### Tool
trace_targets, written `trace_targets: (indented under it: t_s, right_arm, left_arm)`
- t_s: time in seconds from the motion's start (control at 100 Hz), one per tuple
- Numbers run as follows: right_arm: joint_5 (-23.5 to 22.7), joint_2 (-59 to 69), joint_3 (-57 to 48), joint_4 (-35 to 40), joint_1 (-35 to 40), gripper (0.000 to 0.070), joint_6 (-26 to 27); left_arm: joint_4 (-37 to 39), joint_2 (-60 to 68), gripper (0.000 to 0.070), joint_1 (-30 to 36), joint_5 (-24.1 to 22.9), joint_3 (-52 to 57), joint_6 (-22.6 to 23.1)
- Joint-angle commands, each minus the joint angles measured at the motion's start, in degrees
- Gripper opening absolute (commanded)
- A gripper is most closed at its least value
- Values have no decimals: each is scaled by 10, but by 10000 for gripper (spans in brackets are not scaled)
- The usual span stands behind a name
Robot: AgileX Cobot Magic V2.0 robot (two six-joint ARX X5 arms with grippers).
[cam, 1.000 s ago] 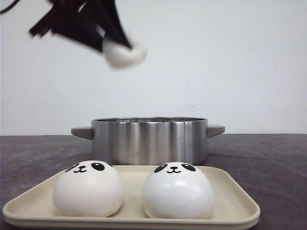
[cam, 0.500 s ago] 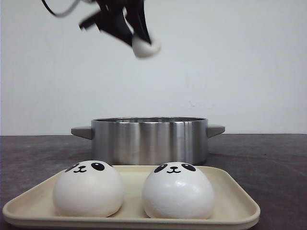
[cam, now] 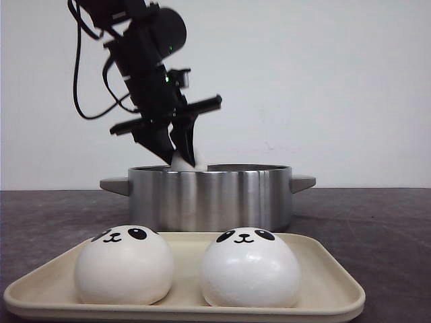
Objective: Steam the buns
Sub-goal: 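Lower the bun into the pot, open the left gripper, withdraw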
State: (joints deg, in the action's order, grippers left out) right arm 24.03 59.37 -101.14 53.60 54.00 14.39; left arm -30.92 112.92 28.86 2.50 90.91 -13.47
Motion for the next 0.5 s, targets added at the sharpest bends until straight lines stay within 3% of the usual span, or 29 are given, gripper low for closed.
trace_targets:
  t_s: [0.0,0.08,0.27,0.49]
  right_arm:
    - [1,5,-10,-3,6,3,2]
    - [0,5,-10,-3,6,3,2]
    - [1,5,-10,6,6,3,2]
    - [2,5,-10,9,6,3,2]
  left_arm:
    - [6,25,41,0,6,16,4]
    - [5,39,64,0,19,16,4]
    - [8,49,361,0,19,16,3]
    - [20,49,546,0,19,18,3]
